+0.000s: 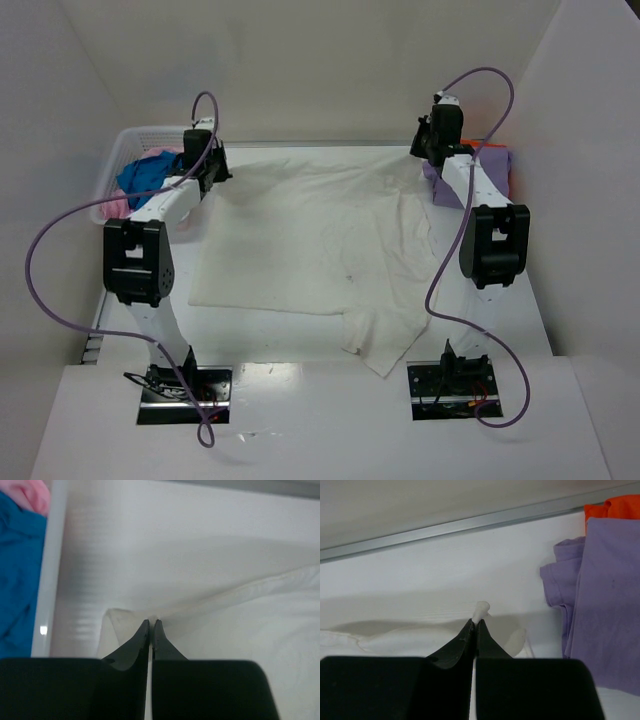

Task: Fold and stack the t-shirts
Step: Flatten out the tshirt

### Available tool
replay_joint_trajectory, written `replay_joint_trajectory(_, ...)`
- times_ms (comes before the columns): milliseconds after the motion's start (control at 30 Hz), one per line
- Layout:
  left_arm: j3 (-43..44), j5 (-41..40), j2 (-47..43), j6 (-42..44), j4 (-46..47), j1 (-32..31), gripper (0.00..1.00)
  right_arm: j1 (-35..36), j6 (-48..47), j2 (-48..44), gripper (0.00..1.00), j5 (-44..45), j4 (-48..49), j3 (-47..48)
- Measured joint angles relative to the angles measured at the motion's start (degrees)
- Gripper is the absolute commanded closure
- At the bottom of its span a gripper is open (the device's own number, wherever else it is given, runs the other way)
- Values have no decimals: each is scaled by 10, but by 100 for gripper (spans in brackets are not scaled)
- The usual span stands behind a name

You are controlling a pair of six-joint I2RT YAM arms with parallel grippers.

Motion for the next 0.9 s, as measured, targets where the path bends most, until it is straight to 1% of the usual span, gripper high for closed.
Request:
replay_joint_trajectory(67, -38, 28, -35, 2, -15, 0, 100, 0, 0, 0, 100, 0, 3, -5)
replay_joint_trajectory(100, -53, 39, -50, 2, -22, 0, 93, 0, 0, -2, 100, 0, 4, -8)
replay_joint_trajectory(167, -84, 73, -87, 9, -43, 0, 89, 0, 1, -2, 100, 0, 4, -9)
replay_joint_trajectory(200, -95, 83, -100, 13, -47, -2, 74, 0, 1, -2, 100, -1, 4, -9)
replay_joint_trajectory(233, -105, 91, -113, 15, -54, -3, 54, 0, 1, -2, 100, -1, 4, -9)
replay_joint_trajectory(267, -115, 100, -127, 23, -63, -5, 42, 0, 1, -2, 100, -1, 5, -9)
replay_joint_trajectory(333, -132, 116, -150, 34, -71, -9, 27, 0, 2, -2, 100, -1, 5, -9)
replay_joint_trajectory(367, -141, 120, -160, 35, -72, -10, 16, 0, 2, -2, 100, -1, 5, -9)
replay_joint_trajectory(467, -156, 125, -176, 48, -80, -14, 1, 0, 2, -2, 100, -1, 5, -9)
replay_joint_trajectory(567, -157, 128, -175, 56, -85, -14, 1, 0, 2, -2, 100, -1, 5, -9)
replay_joint_trajectory(700, -157, 154, -160, 64, -86, -14, 1, 0, 2, -2, 100, -1, 8, -16)
replay_joint_trajectory(833, -157, 195, -130, 78, -93, -16, 4, 0, 2, -2, 100, -1, 7, -19)
replay_joint_trajectory(900, -157, 203, -118, 87, -106, -21, 6, 0, 1, -2, 100, -1, 8, -19)
